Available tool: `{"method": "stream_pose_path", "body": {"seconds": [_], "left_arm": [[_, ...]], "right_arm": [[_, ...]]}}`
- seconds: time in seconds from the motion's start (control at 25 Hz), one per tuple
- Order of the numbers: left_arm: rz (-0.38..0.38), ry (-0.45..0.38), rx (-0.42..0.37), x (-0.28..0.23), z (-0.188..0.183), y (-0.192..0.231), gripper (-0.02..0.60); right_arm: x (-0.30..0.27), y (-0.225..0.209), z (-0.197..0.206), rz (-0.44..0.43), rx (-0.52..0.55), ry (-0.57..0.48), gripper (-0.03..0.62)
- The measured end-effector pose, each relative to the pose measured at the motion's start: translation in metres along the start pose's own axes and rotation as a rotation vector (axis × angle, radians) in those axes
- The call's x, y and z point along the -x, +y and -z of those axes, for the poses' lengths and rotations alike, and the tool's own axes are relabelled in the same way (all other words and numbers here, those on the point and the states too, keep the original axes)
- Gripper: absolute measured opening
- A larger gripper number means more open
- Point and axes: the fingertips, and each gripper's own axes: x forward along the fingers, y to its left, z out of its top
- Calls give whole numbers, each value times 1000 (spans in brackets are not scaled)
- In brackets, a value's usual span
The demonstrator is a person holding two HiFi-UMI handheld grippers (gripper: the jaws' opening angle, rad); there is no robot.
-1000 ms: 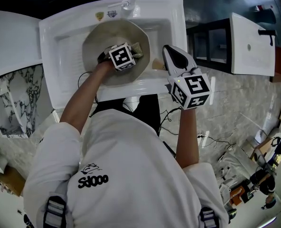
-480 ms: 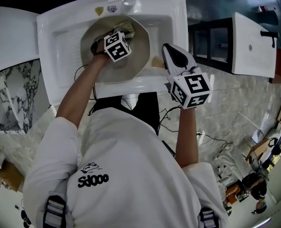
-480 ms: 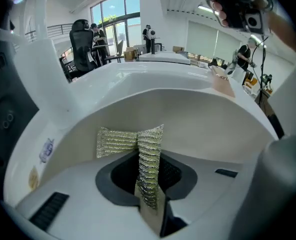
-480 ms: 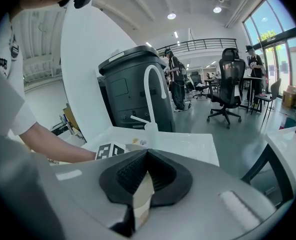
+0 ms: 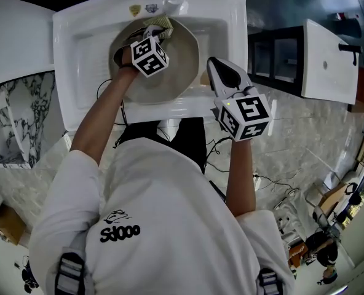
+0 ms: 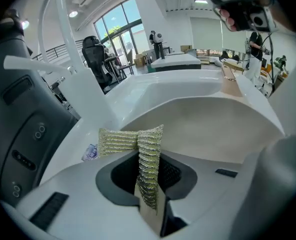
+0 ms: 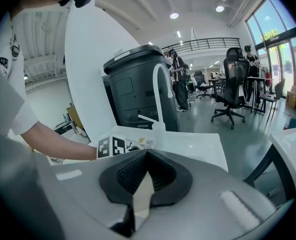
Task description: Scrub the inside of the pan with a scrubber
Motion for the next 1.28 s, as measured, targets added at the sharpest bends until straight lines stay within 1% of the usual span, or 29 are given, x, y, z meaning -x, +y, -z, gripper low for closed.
{"method": "stream_pose_path", "body": {"seconds": [0.16,0.24,0.48,0.6,0.72,0.88,1.04,1.12,1.2,1.28], "left_arm": [[-41,77,-16,-4,18,15,67],[-30,107,-28,-7,22,20,67],[1,152,-83,-15,21,16,67],[68,203,-120,-24,30,-2,69],[143,241,-141,-30,40,-23,67],[198,270,-171,-28,44,-32,67],[283,287,-196,-19,45,-47,67],[341,293,-208,-10,47,-61,67],[416,300,-215,-1,49,-77,67],[494,302,-202,8,50,-92,67]], "right_arm": [[1,4,-2,5,3,-4,9],[1,4,-3,7,4,-5,9],[5,4,0,19,-2,-4,9],[6,5,0,22,-4,-4,9],[8,5,1,26,-3,-4,9],[10,4,4,32,-6,-2,9],[11,7,5,27,-5,-5,9],[11,9,4,24,-4,-9,9],[12,9,3,23,-2,-14,9],[13,10,1,24,0,-21,9]]}}
